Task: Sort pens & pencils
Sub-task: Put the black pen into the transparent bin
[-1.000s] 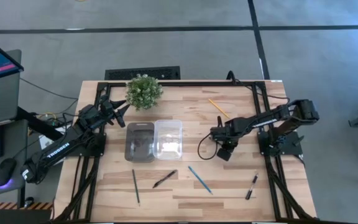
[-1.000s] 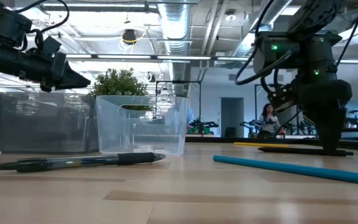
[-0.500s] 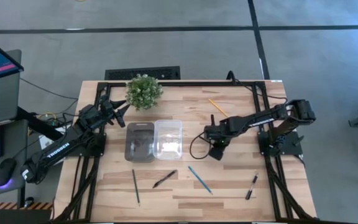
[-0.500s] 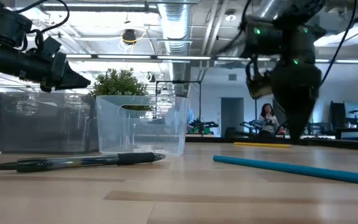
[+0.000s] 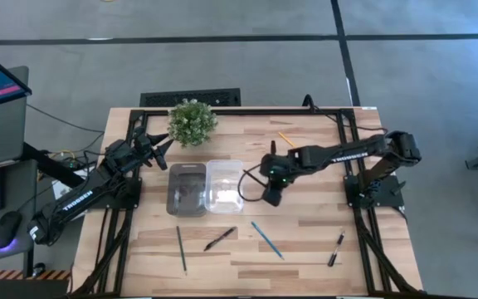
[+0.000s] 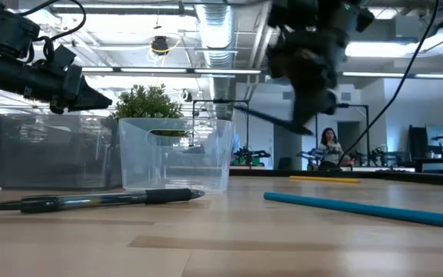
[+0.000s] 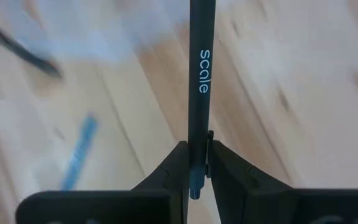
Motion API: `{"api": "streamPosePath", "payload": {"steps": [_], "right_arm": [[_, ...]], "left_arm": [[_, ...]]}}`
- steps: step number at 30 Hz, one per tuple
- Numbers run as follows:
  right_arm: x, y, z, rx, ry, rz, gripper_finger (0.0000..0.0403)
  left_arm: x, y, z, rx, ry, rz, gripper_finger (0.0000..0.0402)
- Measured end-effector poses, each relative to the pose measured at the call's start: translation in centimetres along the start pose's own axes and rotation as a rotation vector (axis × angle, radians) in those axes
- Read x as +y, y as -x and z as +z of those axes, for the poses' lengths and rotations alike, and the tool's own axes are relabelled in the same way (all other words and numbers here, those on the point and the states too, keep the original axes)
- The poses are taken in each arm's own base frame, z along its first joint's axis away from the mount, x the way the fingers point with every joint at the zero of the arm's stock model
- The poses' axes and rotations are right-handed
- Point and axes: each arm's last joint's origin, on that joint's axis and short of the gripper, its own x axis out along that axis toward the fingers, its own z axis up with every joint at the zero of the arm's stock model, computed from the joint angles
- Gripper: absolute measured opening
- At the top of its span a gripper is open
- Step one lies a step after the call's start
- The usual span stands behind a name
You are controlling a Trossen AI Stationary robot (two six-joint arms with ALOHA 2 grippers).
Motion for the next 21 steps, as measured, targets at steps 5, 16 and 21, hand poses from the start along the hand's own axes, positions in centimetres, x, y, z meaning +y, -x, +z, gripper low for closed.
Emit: {"api": "streamPosePath", "payload": {"steps": [5, 16, 21], "right_arm": [[0.7, 0.8, 2.0, -0.155, 0.053, 0.064, 0.0072], [1.9, 1.7, 4.4, -0.425, 0.141, 0.166, 0.0072], [1.9, -0.7, 5.0, -0.423, 0.145, 0.172, 0.0072]], "left_arm": [[0.0, 0.0, 0.0, 0.0, 0.0, 0.0, 0.0135], [0.0, 0.0, 0.0, 0.0, 0.0, 0.0, 0.0135], [0.0, 0.0, 0.0, 0.001, 0.0, 0.0, 0.0135]]}}
